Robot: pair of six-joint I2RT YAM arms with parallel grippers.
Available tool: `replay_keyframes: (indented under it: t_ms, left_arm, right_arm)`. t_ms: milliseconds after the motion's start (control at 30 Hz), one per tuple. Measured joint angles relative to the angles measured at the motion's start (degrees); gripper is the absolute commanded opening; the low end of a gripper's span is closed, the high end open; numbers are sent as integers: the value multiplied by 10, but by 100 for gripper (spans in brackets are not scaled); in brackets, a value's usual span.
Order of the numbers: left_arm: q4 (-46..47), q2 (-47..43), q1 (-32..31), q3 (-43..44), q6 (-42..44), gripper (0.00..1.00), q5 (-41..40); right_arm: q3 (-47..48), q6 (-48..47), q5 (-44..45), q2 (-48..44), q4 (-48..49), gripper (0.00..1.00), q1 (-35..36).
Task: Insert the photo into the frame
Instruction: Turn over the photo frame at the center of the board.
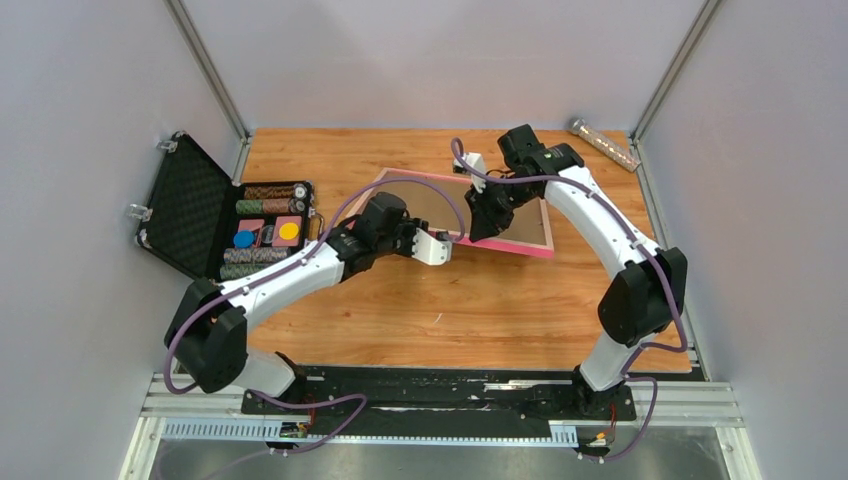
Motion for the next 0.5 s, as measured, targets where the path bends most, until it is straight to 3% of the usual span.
replay_keyframes:
  t_ms: [100, 200, 500]
  left_arm:
    - [-17, 5, -1, 16, -4, 0, -6]
    - [-47, 12, -2, 46, -15, 0, -8]
    - [-167, 26, -2, 143, -49, 0, 6]
  right_arm:
    - [9, 7, 6, 0, -2, 37, -1]
    - [18, 21, 16, -1, -1, 48, -1]
    - [28, 37, 86, -83, 15, 61, -1]
